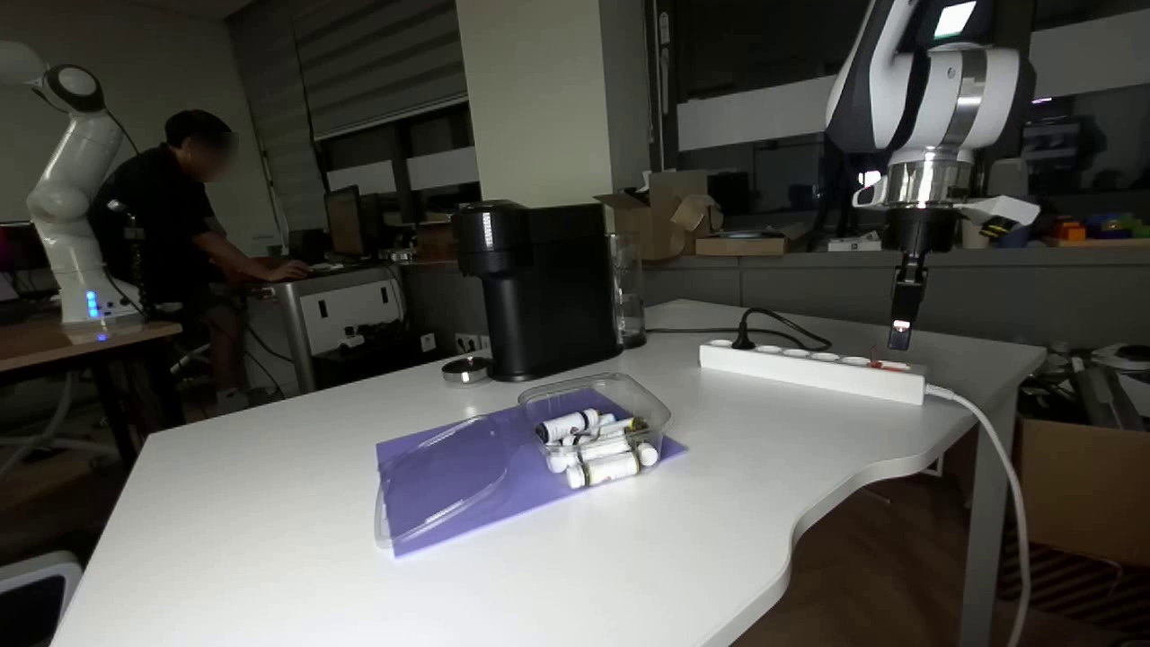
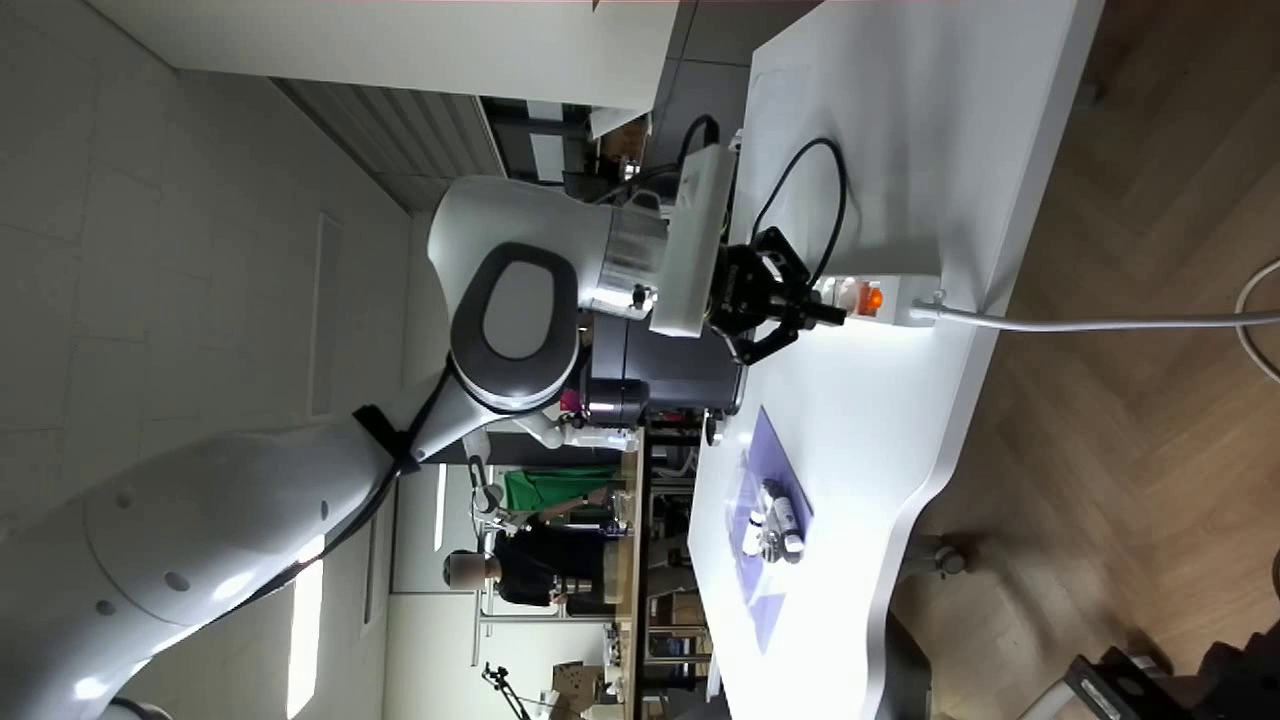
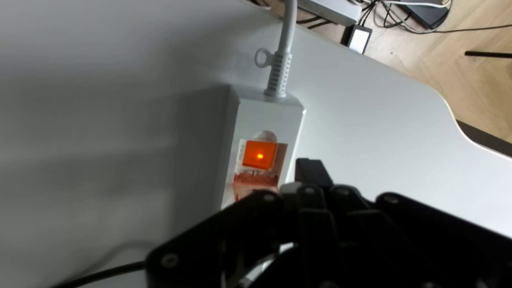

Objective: Turn off the extension cord

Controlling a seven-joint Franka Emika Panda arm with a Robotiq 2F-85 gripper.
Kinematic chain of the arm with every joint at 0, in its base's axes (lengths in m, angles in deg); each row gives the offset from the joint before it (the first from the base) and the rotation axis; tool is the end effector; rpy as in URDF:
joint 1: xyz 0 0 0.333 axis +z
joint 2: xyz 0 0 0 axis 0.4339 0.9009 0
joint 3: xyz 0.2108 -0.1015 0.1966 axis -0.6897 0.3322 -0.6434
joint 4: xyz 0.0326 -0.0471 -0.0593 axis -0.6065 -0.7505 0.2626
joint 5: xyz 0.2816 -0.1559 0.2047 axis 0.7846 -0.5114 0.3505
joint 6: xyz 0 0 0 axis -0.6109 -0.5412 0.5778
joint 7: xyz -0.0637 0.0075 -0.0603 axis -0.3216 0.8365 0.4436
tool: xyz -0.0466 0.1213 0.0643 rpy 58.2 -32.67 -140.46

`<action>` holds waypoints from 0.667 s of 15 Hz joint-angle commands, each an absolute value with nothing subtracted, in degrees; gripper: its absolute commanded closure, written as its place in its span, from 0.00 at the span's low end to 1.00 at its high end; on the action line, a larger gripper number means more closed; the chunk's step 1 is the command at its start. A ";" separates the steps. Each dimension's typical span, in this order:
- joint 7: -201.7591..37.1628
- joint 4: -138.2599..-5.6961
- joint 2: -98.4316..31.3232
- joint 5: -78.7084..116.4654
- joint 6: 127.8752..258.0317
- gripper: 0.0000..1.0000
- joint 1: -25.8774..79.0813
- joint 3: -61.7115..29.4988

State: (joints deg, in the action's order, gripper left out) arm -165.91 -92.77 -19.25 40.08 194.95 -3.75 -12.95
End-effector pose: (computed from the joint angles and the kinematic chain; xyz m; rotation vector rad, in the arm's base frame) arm 0.4741 -0.3399 0.1484 -2.8708 -0.7460 -0.0829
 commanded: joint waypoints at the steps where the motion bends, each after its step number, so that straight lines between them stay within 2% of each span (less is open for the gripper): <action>1: -164.86 -90.88 -17.47 40.49 195.23 1.00 -4.13 -13.96; 10: -164.57 -88.06 -14.02 41.53 197.22 1.00 -5.30 -14.74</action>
State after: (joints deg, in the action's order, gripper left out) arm -165.78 -90.72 -15.91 40.99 196.99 -4.17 -13.92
